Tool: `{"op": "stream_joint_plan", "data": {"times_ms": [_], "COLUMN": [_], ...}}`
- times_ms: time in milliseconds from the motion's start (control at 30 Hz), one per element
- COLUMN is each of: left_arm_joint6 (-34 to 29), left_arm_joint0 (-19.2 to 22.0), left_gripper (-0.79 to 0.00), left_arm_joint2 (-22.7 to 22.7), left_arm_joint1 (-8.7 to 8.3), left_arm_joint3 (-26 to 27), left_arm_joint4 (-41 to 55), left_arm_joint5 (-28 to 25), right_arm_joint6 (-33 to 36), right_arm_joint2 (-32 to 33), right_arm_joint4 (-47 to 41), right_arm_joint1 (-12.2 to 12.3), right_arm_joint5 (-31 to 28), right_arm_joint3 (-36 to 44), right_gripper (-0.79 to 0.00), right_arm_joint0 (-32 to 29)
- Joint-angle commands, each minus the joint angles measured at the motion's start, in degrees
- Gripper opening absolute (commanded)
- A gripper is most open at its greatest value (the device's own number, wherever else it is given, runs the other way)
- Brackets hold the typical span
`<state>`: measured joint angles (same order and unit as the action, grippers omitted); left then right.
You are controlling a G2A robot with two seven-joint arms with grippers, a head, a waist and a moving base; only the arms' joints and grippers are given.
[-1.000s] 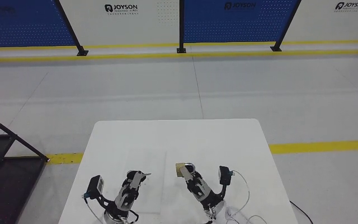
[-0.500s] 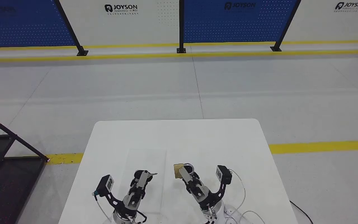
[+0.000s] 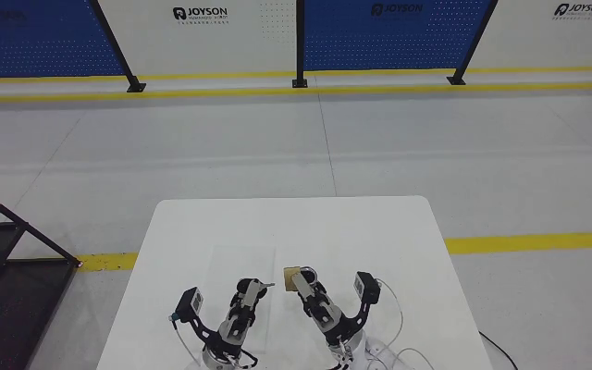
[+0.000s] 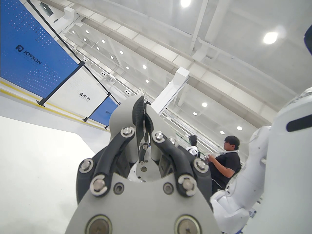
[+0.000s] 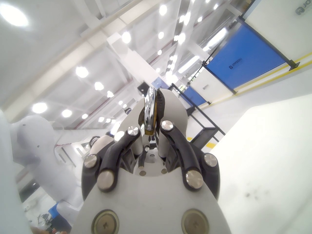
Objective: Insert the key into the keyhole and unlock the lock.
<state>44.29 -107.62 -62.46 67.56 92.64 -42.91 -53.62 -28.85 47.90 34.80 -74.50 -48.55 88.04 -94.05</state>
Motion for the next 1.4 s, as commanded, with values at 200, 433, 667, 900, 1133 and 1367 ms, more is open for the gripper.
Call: {"op": "stream_joint_plan", "data": {"times_ms": [200,433,667,900,1133,1367], "left_arm_joint6": [-1.92,-3.37,-4.12,-4.17,-4.36,-4.10], "left_arm_joint0": [0.82,0.67,0.67,0.04,-0.07,0.11], "left_gripper": [-0.785,-0.785,-0.785,-0.785,-0.785,-0.785], "left_arm_joint2": [0.96,0.73,0.77,0.24,0.03,0.08], "left_arm_joint1": [0.43,0.73,1.17,1.45,1.82,2.30], "left_arm_joint3": [-1.22,-1.07,-1.22,-0.83,-0.81,-0.96], "left_arm_joint4": [3.74,4.79,4.63,4.32,4.80,5.06], "left_arm_joint5": [-3.35,-3.53,-3.00,-3.23,-3.29,-2.99], "right_arm_joint6": [-2.48,-2.78,-2.95,-2.94,-2.89,-2.74], "right_arm_joint2": [-0.20,-0.70,-0.98,-0.97,-0.90,-0.93], "right_arm_joint4": [2.15,3.64,4.58,5.31,5.55,5.80], "right_arm_joint1": [-0.65,-1.10,-1.45,-1.68,-1.84,-2.04], "right_arm_joint5": [0.21,0.83,1.04,1.16,1.00,1.13], "right_arm_joint3": [-1.09,-1.49,-1.84,-1.85,-1.80,-1.77], "right_gripper": [-0.785,-0.785,-0.785,-0.785,-0.785,-0.785], "right_arm_joint0": [0.17,0.19,0.25,0.10,-0.11,-0.24]}}
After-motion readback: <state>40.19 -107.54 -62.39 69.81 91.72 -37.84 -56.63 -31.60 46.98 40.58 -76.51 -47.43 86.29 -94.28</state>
